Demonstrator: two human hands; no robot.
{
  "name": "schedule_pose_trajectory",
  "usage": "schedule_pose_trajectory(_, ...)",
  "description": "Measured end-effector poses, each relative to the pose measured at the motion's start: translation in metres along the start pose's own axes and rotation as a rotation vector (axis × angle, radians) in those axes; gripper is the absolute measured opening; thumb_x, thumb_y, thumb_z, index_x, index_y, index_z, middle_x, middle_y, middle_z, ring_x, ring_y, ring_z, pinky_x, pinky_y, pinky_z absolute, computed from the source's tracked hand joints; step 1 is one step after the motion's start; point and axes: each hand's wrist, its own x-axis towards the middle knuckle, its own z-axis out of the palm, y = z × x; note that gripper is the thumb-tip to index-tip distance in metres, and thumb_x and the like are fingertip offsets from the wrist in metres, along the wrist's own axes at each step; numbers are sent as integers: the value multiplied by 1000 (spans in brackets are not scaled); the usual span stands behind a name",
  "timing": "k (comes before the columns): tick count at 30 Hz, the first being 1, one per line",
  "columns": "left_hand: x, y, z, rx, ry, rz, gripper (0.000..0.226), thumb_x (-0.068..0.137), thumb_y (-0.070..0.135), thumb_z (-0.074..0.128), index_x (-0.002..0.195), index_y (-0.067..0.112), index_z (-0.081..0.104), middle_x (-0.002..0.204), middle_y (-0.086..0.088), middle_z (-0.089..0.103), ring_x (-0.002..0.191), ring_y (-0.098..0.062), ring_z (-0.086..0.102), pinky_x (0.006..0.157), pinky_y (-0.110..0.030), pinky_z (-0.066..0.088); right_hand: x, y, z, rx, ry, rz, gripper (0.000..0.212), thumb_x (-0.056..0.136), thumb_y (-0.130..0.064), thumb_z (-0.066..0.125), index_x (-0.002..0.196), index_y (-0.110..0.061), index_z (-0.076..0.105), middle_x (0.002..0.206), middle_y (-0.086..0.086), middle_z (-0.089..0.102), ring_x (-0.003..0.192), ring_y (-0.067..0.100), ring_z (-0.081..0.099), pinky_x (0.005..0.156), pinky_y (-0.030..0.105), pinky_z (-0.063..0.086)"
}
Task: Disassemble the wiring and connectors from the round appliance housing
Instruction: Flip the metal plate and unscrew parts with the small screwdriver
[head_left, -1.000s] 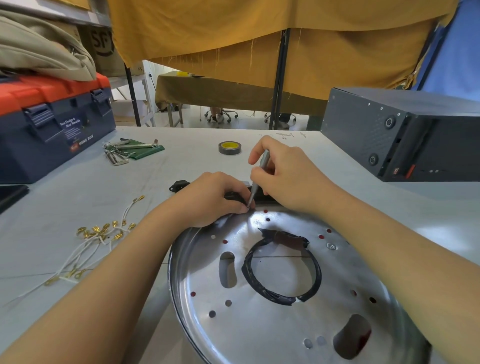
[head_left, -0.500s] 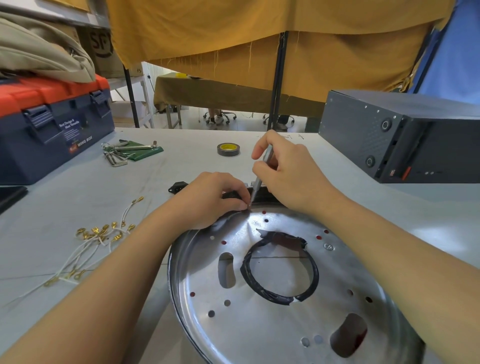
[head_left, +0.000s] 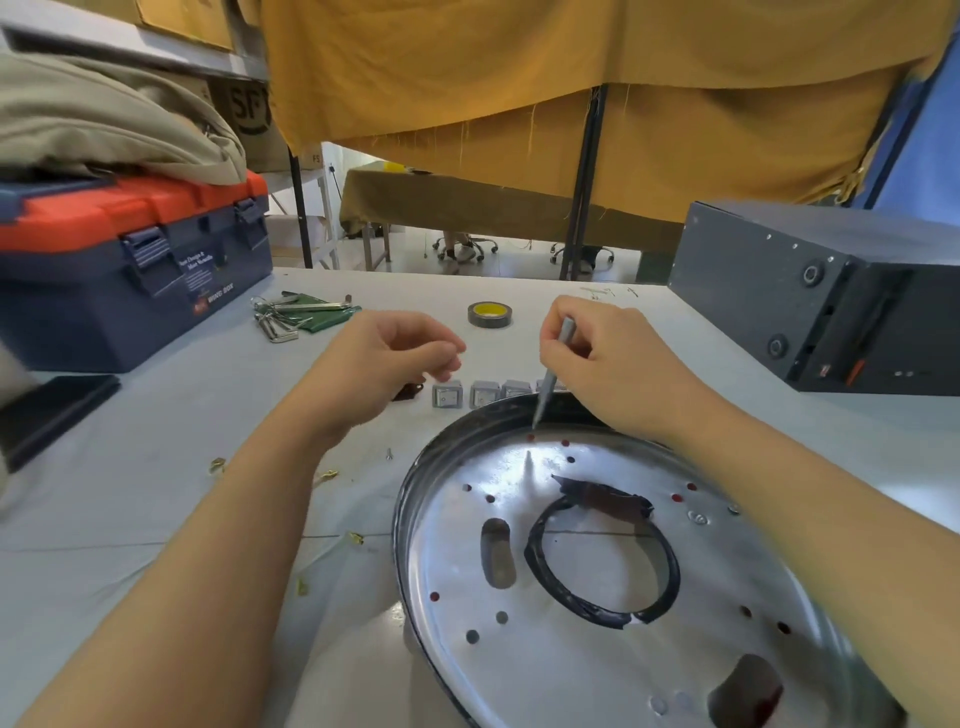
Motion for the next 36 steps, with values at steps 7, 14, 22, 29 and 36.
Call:
schedule_pose_trajectory(7,1,-17,-14,610,-213,-102,13,87,16,64,88,25,74,81,11,65,71,0,56,59,-11,42,3,-2,-3,-61,-90,31,19,94,-19,53,75,-22,54,67,-3,57,60,7,48,55,14,40)
schedule_pose_trajectory(14,1,-34,-8,743,-294,-189,11,80,9,66,79,19,72,80,4,65,72,-10,58,58,-20,43,4,-8,-8,-178,-100,0,22,95,-38,50,77,-26,52,68,0,60,59,3,55,55,5,38)
schedule_pose_trajectory(22,3,-34,-6,777,-336,-161,13,81,10,65,76,22,69,78,7,65,69,-3,54,56,-17,39,-3,-10,-15,-200,-80,24,22,94,-40,49,77,-26,52,56,-7,60,52,-7,54,51,12,39)
schedule_pose_trajectory(29,1,-11,7,171,-178,-45,10,89,29,61,94,27,70,83,10,71,79,-4,65,70,-20,46,-10,0,-29,-43,-38,117,18,94,-35,53,80,-24,57,52,-10,61,44,0,50,50,11,38)
schedule_pose_trajectory(36,-6,-3,34,-85,-555,-39,27,92,14,56,108,29,71,130,20,57,122,-1,51,106,-29,38,-19,9,-35,278,-71,184,21,91,-29,60,80,-16,73,56,-1,60,52,4,51,57,12,47)
